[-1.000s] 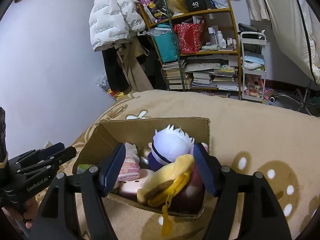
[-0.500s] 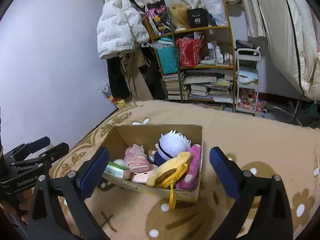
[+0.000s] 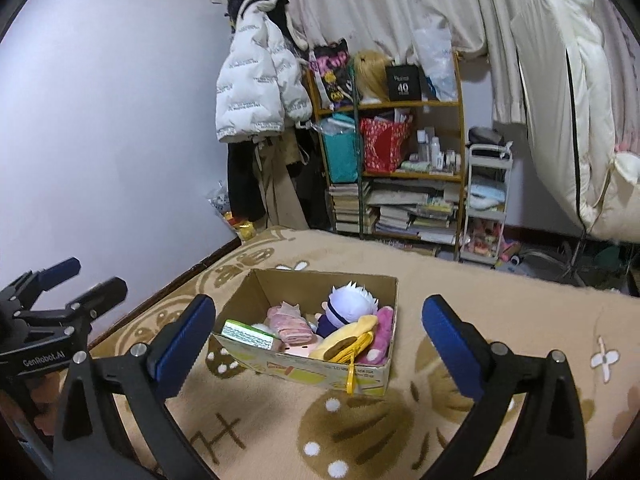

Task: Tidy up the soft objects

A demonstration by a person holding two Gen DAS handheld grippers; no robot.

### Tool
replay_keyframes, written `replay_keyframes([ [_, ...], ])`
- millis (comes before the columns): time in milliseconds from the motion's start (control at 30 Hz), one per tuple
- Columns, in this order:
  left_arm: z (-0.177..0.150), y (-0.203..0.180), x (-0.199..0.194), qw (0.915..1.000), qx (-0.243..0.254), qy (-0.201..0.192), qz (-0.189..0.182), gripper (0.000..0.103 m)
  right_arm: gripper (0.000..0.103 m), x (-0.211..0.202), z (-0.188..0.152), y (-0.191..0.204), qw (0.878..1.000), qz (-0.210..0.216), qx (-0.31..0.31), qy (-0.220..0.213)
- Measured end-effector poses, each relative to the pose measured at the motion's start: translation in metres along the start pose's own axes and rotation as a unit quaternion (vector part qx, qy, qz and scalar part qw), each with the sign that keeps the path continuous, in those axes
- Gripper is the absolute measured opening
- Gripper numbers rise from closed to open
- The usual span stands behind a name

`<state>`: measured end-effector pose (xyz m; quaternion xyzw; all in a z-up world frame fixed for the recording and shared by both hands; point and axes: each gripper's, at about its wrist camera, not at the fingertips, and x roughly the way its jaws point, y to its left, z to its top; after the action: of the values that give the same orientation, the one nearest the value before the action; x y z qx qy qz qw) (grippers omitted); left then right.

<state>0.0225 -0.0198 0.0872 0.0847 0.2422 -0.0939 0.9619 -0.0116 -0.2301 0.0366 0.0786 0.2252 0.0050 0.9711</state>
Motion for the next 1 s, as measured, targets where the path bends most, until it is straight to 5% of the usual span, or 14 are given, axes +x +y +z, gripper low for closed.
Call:
replay_keyframes([
  [600, -0.024, 0.007, -0.061, 0.9964, -0.009, -0.084, 0.003, 0.101, 0.103, -0.052, -0.026, -0.011, 0.998, -0.016, 0.013, -0.064],
  [1000, -0.044, 0.006, -0.044, 0.9976, -0.006, -0.068, -0.011, 0.101, 0.103, -0.053, -0.041, -0.02, 0.998, -0.02, 0.012, -0.066],
])
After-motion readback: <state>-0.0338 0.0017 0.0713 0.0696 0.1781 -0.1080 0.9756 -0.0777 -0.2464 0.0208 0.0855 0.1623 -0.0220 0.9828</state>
